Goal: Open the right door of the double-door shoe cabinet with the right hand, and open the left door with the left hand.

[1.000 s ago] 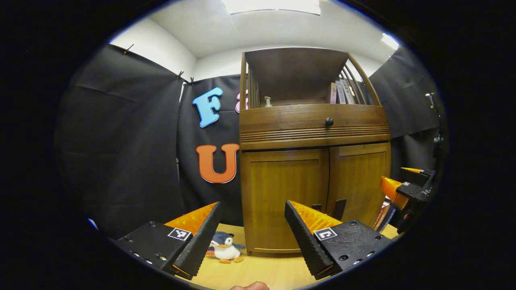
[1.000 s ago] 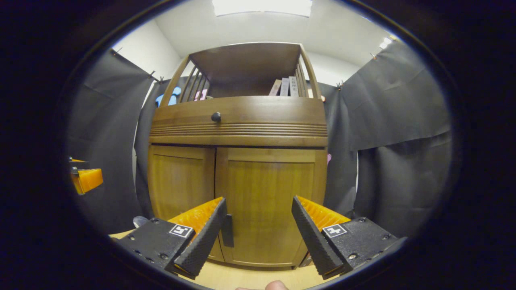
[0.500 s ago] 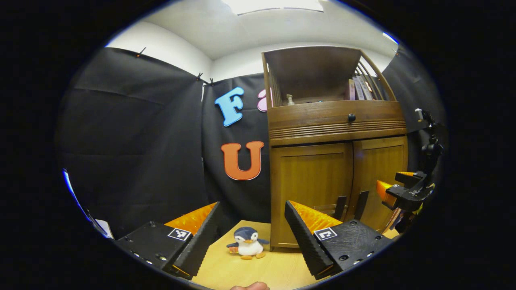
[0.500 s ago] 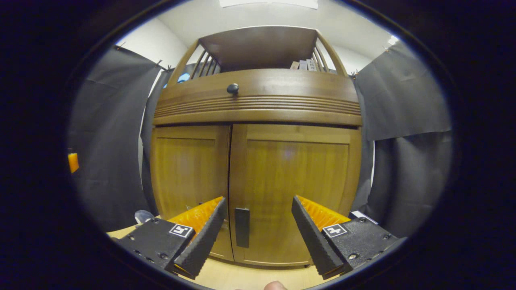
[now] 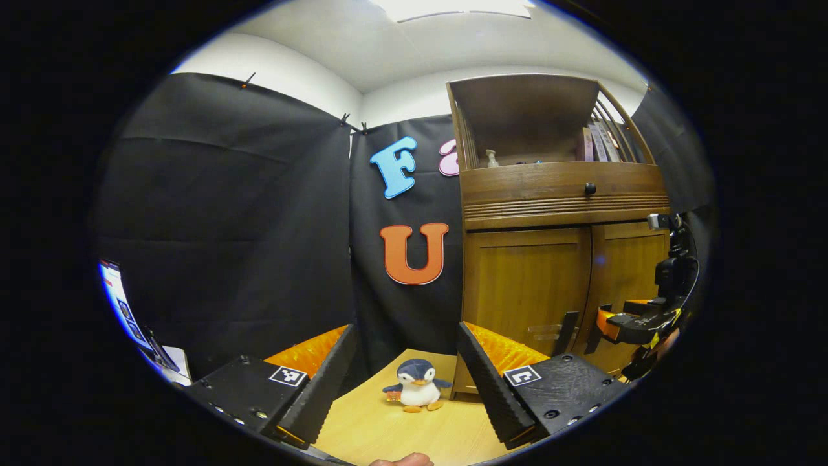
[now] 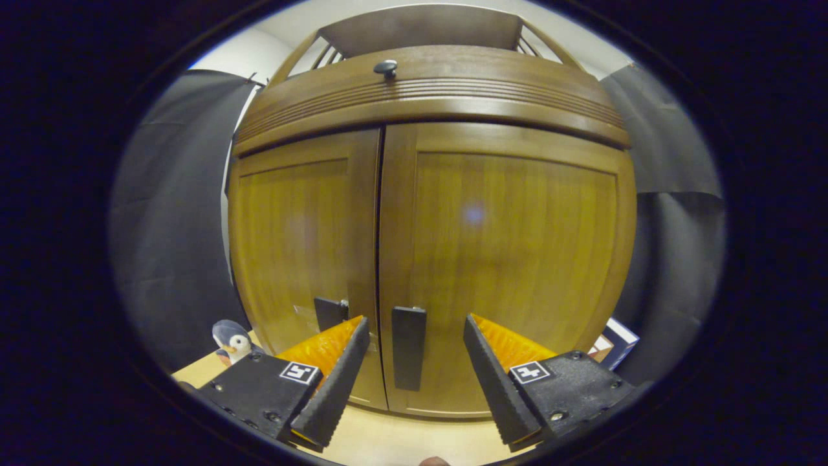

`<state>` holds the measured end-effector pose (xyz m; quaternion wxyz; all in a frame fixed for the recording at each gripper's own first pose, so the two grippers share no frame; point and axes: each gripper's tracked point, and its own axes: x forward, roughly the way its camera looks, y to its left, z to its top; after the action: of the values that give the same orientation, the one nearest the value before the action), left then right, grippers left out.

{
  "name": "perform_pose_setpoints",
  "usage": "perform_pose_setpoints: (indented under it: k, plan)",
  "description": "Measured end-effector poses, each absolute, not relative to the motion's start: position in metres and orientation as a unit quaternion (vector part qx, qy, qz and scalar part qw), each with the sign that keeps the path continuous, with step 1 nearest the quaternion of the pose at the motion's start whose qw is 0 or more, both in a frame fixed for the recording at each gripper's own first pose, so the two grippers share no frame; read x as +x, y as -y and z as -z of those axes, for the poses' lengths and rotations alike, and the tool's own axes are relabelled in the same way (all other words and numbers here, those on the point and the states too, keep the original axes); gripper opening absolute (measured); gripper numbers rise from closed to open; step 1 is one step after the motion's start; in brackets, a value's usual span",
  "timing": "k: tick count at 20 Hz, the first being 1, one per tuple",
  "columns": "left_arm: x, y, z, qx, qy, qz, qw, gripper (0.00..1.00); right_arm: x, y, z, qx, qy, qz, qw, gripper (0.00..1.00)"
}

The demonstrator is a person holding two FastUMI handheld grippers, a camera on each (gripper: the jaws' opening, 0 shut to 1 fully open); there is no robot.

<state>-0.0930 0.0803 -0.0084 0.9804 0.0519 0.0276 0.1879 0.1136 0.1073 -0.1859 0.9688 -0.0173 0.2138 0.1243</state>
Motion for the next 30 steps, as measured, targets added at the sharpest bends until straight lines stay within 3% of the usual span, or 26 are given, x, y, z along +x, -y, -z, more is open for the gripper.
perform_pose_setpoints:
  k: [14, 16, 17, 18, 30]
  plan:
    - [-0.1, -0.092, 0.017, 0.036, -0.043, -0.204, 0.977, 0.95, 0.141, -0.111, 0.233, -0.022, -0.248, -0.088, 0.965, 0.59]
    - [-0.1, -0.091, 0.018, 0.029, -0.048, -0.201, 0.978, 0.95, 0.14, -0.117, 0.239, -0.024, -0.255, -0.091, 0.962, 0.53]
    - [-0.099, -0.09, 0.019, 0.027, -0.05, -0.2, 0.978, 0.95, 0.14, -0.116, 0.24, -0.03, -0.251, -0.084, 0.964, 0.41]
    - [-0.099, -0.09, 0.02, 0.025, -0.05, -0.198, 0.979, 0.95, 0.14, -0.118, 0.241, -0.033, -0.253, -0.082, 0.963, 0.39]
    - [-0.096, -0.094, 0.026, 0.022, -0.056, -0.184, 0.981, 0.95, 0.124, -0.112, 0.237, -0.025, -0.273, -0.08, 0.958, 0.31]
